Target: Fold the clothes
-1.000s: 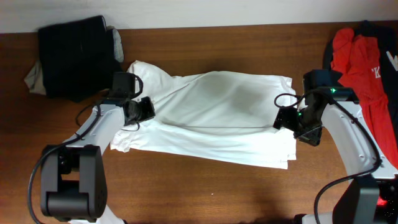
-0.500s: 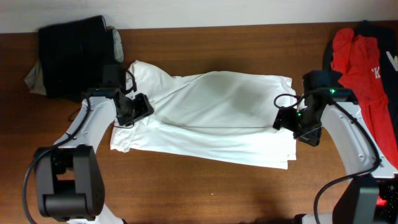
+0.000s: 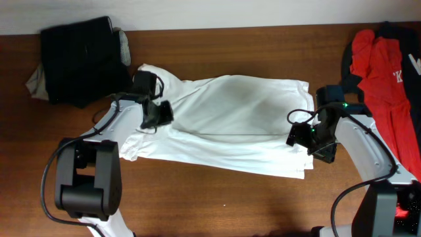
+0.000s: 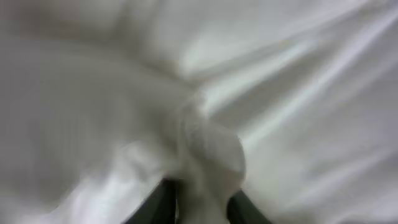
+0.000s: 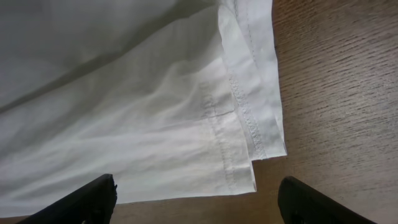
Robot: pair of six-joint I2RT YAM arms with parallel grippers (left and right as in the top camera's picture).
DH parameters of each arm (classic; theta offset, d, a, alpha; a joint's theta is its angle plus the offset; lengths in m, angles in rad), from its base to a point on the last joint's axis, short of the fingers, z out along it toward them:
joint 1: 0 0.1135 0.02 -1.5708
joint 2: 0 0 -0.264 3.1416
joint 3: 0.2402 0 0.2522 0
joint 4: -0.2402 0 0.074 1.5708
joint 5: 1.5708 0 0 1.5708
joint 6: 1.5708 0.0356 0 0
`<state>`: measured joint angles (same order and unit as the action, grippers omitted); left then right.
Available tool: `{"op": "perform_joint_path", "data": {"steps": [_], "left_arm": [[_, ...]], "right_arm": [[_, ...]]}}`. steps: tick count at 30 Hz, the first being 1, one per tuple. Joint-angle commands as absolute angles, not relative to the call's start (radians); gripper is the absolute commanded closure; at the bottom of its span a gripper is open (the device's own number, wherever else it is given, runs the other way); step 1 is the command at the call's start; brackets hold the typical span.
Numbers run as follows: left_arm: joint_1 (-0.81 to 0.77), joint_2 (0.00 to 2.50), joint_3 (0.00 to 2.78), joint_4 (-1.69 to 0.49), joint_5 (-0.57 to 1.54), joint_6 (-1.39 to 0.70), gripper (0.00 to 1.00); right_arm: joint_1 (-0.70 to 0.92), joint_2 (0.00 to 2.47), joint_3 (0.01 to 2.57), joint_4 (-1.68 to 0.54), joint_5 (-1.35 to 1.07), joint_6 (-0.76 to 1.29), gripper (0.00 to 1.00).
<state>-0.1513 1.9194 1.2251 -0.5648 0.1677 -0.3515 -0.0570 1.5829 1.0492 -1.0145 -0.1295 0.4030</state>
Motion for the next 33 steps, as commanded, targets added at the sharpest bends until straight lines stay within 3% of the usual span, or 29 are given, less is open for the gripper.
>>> {"op": "perform_joint_path", "data": {"steps": [1, 3, 4, 5, 6, 10, 14, 15, 19, 22, 23, 24, 25, 26, 28, 33], "left_arm": [[-0.154, 1.926, 1.243, -0.443, 0.248, -0.389, 0.76], [-0.154, 1.926, 1.243, -0.4, 0.249, -0.406, 0.74], [-0.154, 1.928, 1.243, -0.374, 0.249, -0.411, 0.57], [-0.154, 1.929, 1.243, -0.366, 0.248, -0.411, 0.29], [-0.154, 1.93, 1.243, -0.359, 0.248, -0.41, 0.16], [-0.116, 1.866, 1.264, -0.409, 0.301, -0.41, 0.14], [-0.062, 1.642, 1.299, -0.498, 0.301, -0.326, 0.13], [-0.063, 1.589, 1.298, -0.533, 0.3, -0.313, 0.08], [-0.065, 1.545, 1.288, -0.799, 0.3, -0.217, 0.08], [-0.088, 1.611, 1.265, -0.905, 0.299, -0.154, 0.29], [-0.101, 1.642, 1.253, -0.931, 0.296, -0.155, 0.45], [-0.112, 1.684, 1.241, -0.954, 0.289, -0.155, 0.61], [-0.113, 1.72, 1.239, -0.968, 0.289, -0.155, 0.73], [-0.113, 1.753, 1.239, -0.971, 0.289, -0.155, 0.8], [-0.113, 1.796, 1.239, -0.967, 0.273, -0.156, 0.86], [-0.113, 1.913, 1.239, -0.997, 0.235, -0.162, 0.96]], "right_arm": [[-0.052, 1.579, 1.045, -1.013, -0.12, 0.397, 0.13], [-0.052, 1.579, 1.045, -1.013, -0.12, 0.397, 0.13], [-0.052, 1.579, 1.045, -1.013, -0.12, 0.397, 0.13], [-0.052, 1.579, 1.045, -1.013, -0.12, 0.397, 0.13], [-0.052, 1.579, 1.045, -1.014, -0.12, 0.397, 0.13], [-0.052, 1.579, 1.045, -1.028, -0.125, 0.398, 0.13], [-0.052, 1.579, 1.045, -1.019, -0.14, 0.511, 0.13], [-0.052, 1.579, 1.045, -1.007, -0.165, 0.514, 0.13], [-0.052, 1.579, 1.045, -1.017, -0.2, 0.509, 0.13], [-0.051, 1.579, 1.045, -1.036, -0.214, 0.501, 0.13], [-0.051, 1.579, 1.041, -1.045, -0.214, 0.493, 0.19], [-0.051, 1.579, 1.035, -1.048, -0.214, 0.474, 0.3], [-0.051, 1.579, 1.022, -1.048, -0.214, 0.471, 0.51], [-0.051, 1.579, 1.011, -1.048, -0.214, 0.471, 0.62], [-0.051, 1.579, 0.985, -1.047, -0.214, 0.471, 0.73], [-0.051, 1.579, 0.88, -0.987, -0.214, 0.472, 0.75]]}}
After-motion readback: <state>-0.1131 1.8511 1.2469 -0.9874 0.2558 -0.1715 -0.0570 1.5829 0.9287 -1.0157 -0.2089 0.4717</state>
